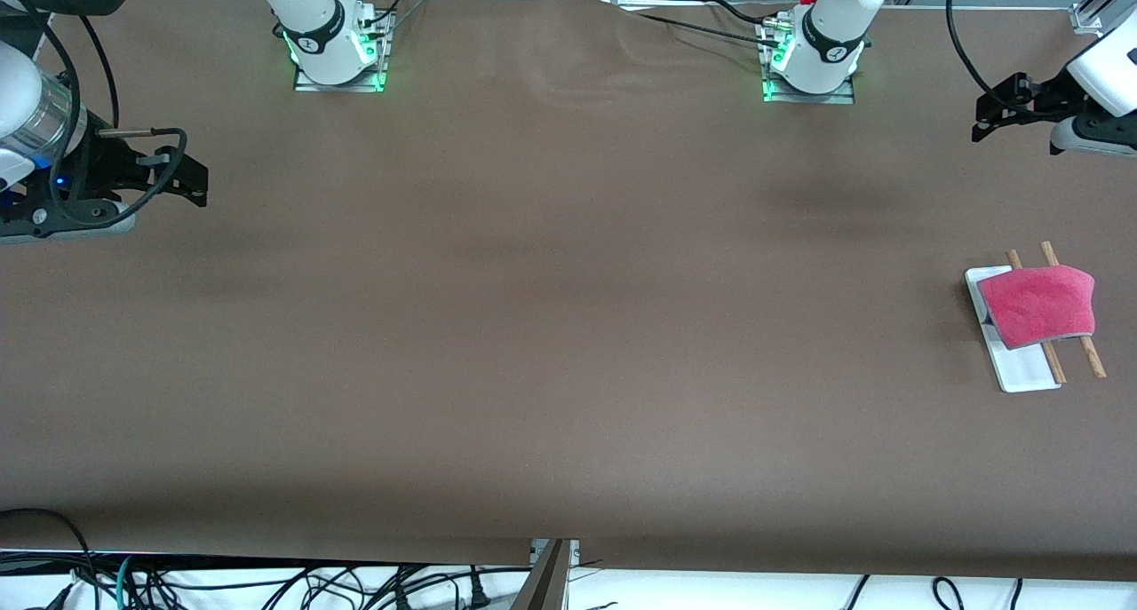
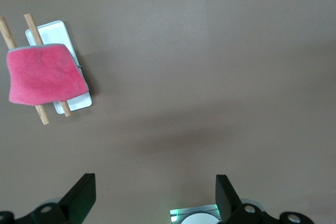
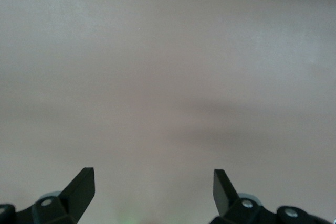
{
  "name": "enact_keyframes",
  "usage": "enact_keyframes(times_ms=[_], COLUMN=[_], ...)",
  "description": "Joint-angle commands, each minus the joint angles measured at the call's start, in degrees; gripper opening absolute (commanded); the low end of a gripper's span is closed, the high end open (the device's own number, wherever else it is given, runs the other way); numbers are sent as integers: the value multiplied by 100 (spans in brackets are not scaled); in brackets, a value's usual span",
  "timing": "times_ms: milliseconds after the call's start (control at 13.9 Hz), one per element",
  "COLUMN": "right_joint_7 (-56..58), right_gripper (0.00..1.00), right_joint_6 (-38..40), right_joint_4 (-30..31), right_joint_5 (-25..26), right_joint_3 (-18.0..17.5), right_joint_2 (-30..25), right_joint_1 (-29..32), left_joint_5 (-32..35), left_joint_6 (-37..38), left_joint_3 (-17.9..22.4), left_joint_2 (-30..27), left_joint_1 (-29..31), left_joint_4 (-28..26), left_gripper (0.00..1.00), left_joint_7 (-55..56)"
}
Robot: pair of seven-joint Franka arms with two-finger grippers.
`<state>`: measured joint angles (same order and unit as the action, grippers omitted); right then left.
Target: Pass towel and hang on rack
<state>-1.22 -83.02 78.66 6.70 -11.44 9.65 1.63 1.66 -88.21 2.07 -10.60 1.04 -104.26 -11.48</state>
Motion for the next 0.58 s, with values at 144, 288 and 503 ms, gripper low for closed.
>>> enact_keyframes(times_ms=[144, 288, 503], right_joint_7=[79, 79, 79], right_gripper=[100, 100, 100], right_joint_6=[-21, -39, -39], right_joint_4=[-158, -158, -158], right_joint_5=[-90, -90, -90], right_joint_3=[-34, -34, -42], right_joint_2=[72, 81, 81], right_joint_1=[66, 66, 57], left_joint_5=[-25, -366, -509], left_joint_6=[-39, -108, -302], left_joint_3=[-22, -14, -5], left_joint_2=[-3, 32, 50], left_joint_1=[72, 142, 177], left_joint_4=[81, 81, 63], left_gripper=[100, 100, 100], left_joint_7=[76, 215, 629])
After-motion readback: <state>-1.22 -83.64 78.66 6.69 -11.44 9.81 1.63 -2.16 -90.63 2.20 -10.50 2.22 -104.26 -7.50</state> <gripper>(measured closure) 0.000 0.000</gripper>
